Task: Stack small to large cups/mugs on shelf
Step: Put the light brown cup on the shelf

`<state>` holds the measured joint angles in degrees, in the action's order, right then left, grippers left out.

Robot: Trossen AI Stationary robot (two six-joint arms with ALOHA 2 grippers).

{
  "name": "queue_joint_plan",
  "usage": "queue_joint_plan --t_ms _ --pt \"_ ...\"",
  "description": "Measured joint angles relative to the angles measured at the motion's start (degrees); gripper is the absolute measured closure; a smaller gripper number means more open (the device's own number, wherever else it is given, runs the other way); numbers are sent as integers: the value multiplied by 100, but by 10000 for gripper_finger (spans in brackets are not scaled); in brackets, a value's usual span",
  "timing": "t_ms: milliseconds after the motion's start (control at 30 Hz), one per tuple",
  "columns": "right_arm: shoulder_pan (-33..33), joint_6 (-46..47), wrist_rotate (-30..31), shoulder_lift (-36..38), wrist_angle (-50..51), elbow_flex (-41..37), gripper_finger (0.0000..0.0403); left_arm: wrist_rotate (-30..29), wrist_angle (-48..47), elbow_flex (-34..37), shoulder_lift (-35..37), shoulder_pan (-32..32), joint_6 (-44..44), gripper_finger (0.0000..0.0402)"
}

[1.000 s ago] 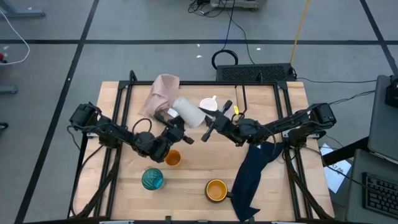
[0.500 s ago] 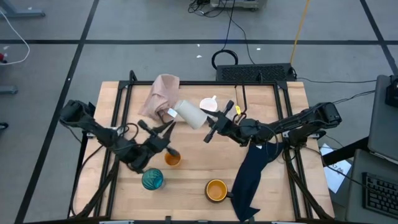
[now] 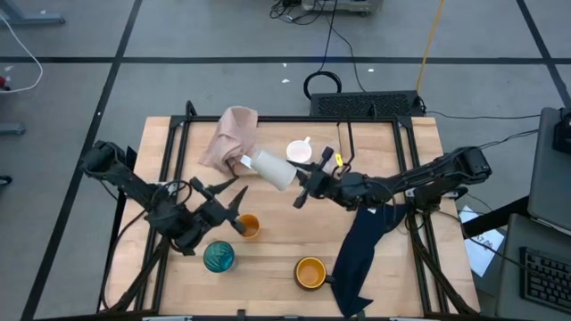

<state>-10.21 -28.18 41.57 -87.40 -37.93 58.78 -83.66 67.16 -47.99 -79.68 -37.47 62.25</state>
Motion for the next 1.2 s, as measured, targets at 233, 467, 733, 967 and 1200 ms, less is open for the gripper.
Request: queue_joint_plan --t_ms 233,467,733,967,1200 --pt "613 876 -1028 392 2710 916 403 -31 -1 0 0 -134 -69 229" --pt "1269 948 -2099 244 5023 2408 403 -107 -1 0 0 -486 -137 229" --pt "1902 907 -2669 -354 6793 3928 403 -316 13 0 0 -777 -247 229" --pt "2019 637 -3120 -1149 7772 4855 403 -434 11 0 0 -778 -297 229" --pt "2040 -47 -3062 -2316 9141 6561 403 -448 11 0 0 -778 -321 229"
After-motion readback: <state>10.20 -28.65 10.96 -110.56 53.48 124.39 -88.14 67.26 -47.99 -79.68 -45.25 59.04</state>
